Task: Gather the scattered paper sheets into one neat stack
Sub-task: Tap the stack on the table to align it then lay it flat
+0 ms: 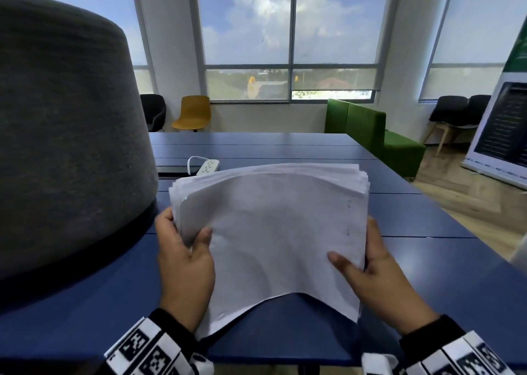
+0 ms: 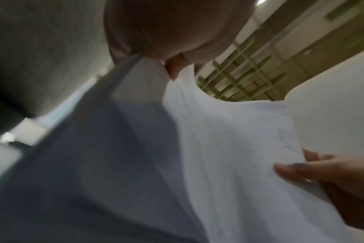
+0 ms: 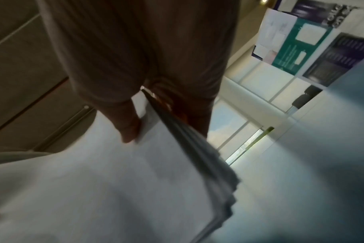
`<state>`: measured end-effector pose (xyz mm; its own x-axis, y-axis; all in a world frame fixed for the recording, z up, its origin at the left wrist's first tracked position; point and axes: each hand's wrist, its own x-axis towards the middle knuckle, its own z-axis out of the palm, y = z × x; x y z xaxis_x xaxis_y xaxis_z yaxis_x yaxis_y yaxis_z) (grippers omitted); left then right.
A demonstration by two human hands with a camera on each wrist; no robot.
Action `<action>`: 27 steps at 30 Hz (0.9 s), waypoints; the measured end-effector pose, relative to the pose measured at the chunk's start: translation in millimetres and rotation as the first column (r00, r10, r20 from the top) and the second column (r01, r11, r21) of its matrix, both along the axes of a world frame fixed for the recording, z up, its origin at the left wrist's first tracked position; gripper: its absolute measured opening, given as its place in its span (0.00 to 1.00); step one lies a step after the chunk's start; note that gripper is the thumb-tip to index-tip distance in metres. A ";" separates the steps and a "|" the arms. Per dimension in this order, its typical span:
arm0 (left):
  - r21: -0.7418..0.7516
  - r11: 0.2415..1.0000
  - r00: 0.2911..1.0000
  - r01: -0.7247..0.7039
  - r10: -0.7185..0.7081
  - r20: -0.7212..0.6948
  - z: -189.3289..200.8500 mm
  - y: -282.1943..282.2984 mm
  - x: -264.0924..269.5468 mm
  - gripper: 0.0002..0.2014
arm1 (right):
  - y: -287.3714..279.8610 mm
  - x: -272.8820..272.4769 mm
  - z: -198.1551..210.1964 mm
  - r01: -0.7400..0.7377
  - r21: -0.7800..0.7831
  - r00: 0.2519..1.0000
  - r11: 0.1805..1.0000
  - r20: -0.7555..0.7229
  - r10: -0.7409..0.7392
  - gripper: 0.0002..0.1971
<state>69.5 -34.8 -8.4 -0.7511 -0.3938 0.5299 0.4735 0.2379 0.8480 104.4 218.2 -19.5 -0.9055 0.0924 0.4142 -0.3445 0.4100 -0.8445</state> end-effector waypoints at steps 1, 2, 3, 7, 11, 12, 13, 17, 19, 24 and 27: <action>0.001 1.000 1.000 -0.006 0.006 0.001 -0.8 -1.1 -1.5 0.20 | 3.6 1.9 -3.3 -0.027 -0.003 0.998 1.000 0.063 0.028 0.32; 0.000 1.000 1.000 -0.001 0.001 -0.001 -1.2 -2.7 -4.0 0.20 | 7.8 3.1 -5.0 -0.057 -0.023 0.989 0.998 0.132 0.060 0.33; 0.003 1.000 1.000 0.008 -0.008 0.001 -1.3 -4.1 -6.3 0.20 | 12.4 3.3 -6.0 -0.090 -0.049 0.974 0.995 0.202 0.098 0.32; 0.041 0.991 0.992 0.128 -0.128 -0.002 5.3 -11.2 -13.3 0.22 | 22.9 2.1 5.4 -0.178 -0.144 0.917 0.974 0.336 0.217 0.20; 0.095 0.951 0.956 0.294 -0.293 -0.027 20.7 -19.9 -18.0 0.23 | 31.1 -0.9 17.5 -0.190 -0.271 0.872 0.944 0.395 0.289 0.28; 0.106 0.942 0.948 0.318 -0.316 -0.032 24.5 -21.3 -18.8 0.23 | 33.3 -2.0 19.1 -0.204 -0.312 0.854 0.928 0.406 0.325 0.30; 0.111 0.937 0.944 0.330 -0.328 -0.036 28.0 -22.4 -19.7 0.23 | 34.3 -3.2 20.2 -0.223 -0.339 0.833 0.914 0.420 0.360 0.30; 0.128 0.937 0.946 0.324 -0.321 -0.042 33.4 -25.4 -23.3 0.25 | 30.9 -1.4 18.2 -0.311 -0.294 0.728 0.904 0.538 0.425 0.33; 0.156 0.939 0.951 0.308 -0.304 -0.048 33.5 -27.1 -25.5 0.25 | 26.9 1.0 15.4 -0.287 -0.267 0.738 0.920 0.550 0.390 0.31; 0.106 0.963 0.967 0.249 -0.241 -0.083 36.0 -26.2 -24.0 0.25 | 17.2 -0.1 23.4 -0.197 -0.194 0.868 0.961 0.421 0.262 0.15; 0.086 0.977 0.980 0.197 -0.192 -0.058 27.5 -12.8 -17.1 0.22 | 8.9 -2.6 17.6 -0.042 -0.135 0.954 0.990 0.289 0.080 0.10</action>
